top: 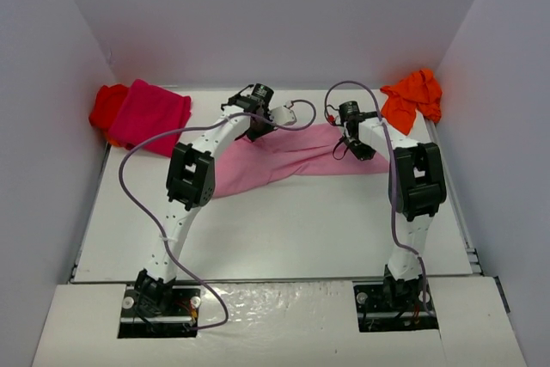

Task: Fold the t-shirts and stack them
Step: Fold the other side of the tshirt into a rectangle

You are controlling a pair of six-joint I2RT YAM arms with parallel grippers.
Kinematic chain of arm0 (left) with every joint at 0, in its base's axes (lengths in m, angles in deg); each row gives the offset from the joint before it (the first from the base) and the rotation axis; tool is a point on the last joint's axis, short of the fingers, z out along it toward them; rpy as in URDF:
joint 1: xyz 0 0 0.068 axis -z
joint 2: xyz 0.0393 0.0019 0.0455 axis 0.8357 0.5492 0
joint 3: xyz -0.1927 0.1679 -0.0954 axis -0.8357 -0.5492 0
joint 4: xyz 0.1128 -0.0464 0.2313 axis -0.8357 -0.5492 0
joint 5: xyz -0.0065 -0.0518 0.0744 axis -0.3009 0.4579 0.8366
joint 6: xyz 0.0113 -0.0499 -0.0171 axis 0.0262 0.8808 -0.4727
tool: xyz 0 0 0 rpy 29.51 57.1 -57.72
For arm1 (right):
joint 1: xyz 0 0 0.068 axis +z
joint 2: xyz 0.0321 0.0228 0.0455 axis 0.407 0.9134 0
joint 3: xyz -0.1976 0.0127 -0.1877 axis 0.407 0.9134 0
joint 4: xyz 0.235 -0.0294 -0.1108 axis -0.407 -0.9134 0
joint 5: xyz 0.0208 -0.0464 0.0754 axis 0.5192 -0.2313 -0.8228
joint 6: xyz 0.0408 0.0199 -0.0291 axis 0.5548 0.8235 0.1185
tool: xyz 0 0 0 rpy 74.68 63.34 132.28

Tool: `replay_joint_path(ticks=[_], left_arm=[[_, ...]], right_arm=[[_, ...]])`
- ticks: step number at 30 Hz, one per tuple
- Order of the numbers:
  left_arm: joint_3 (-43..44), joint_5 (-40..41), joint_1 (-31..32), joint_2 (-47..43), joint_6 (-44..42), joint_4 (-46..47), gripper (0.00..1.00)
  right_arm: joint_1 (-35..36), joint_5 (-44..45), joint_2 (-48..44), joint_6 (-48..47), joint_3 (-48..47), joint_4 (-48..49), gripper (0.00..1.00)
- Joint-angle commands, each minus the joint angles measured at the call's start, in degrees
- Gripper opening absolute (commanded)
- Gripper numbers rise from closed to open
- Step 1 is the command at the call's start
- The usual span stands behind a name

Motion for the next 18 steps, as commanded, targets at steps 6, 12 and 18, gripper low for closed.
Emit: replay_joint_path(ticks=[6, 12, 18], left_arm=[[-0.4, 5.0, 1.5, -10.2, 2.7, 6.7, 0.0], [-23.8, -5.0, 2.2, -27.8, -1.7, -1.3, 0.0], [-41.5, -10.7, 2.5, -37.1, -2.4, -2.3, 0.0]], right_arm=[[0.6, 3.9, -5.7, -0.2, 1.7, 0.9, 0.0], [0.6, 0.7, -9.7, -2.7, 5.6, -1.2, 0.0], [0.8, -1.3, -6.8, -2.4, 5.0, -1.7, 0.0]])
